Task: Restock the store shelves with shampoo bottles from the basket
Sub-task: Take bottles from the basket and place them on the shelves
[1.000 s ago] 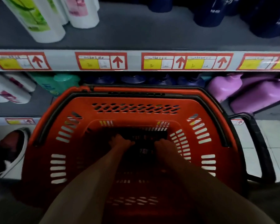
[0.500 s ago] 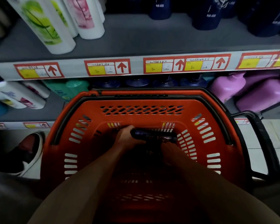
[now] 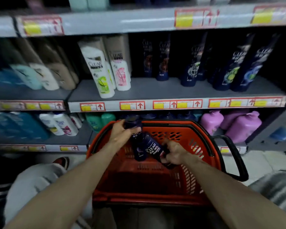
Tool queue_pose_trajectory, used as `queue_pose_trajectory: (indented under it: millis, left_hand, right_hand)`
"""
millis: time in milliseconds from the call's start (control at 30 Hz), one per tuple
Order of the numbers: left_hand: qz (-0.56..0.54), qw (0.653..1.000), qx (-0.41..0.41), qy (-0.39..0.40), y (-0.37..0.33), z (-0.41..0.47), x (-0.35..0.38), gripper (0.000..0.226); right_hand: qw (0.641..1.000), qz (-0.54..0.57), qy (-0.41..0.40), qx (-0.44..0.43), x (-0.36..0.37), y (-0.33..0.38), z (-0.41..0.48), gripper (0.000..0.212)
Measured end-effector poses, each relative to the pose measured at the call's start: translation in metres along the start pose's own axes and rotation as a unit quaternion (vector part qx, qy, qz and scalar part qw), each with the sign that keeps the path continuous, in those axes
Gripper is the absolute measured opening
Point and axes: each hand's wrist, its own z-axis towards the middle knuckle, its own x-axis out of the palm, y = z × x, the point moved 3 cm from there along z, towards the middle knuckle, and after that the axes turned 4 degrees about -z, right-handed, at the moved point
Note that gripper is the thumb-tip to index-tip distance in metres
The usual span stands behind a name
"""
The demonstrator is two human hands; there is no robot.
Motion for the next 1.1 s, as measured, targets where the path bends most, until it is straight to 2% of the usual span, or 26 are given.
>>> queue_pose_trajectory:
  millis: [100,200,300,467,600,733,867,1000,1100]
  left_hand:
    - [-0.061,0.998,0.022,-0.014,-0.045,-0.016,-0.018,0.036]
    - [-0.097,0.994,0.054,-0.006,-0.089,-0.033,-0.026,0.025]
    - [-0.107,0.989,0.098,0.01,-0.132,-0.048,-0.023,0.027]
    - [-0.099,0.982,0.162,0.008,-0.186,-0.058,-0.014,0.026]
    - [-0.089,0.978,0.188,0.017,-0.209,-0.054,-0.002,0.026]
    - [-0.107,0.976,0.187,0.026,-0.218,-0.035,0.008,0.022]
    - [-0.182,0.972,0.149,0.026,-0.211,-0.008,0.015,0.027]
    - [-0.195,0.975,0.104,0.02,-0.199,0.022,0.019,0.033]
    - [-0.216,0.968,0.124,0.029,-0.2,0.043,0.024,0.034]
  right_hand:
    - [0.994,0.093,-0.04,-0.049,-0.022,0.024,-0.02,0.045]
    - [0.974,0.21,-0.061,-0.066,-0.047,0.044,-0.044,0.044]
    - [0.954,0.272,-0.085,-0.09,-0.073,0.062,-0.069,0.04]
    - [0.934,0.308,-0.137,-0.118,-0.115,0.084,-0.09,0.042]
    - [0.931,0.296,-0.168,-0.132,-0.137,0.094,-0.088,0.041]
    - [0.927,0.297,-0.182,-0.138,-0.15,0.099,-0.067,0.039]
    - [0.918,0.313,-0.2,-0.138,-0.16,0.101,-0.035,0.038]
    - [0.915,0.313,-0.215,-0.137,-0.17,0.101,-0.004,0.038]
    - [0.908,0.32,-0.22,-0.158,-0.18,0.104,0.012,0.044]
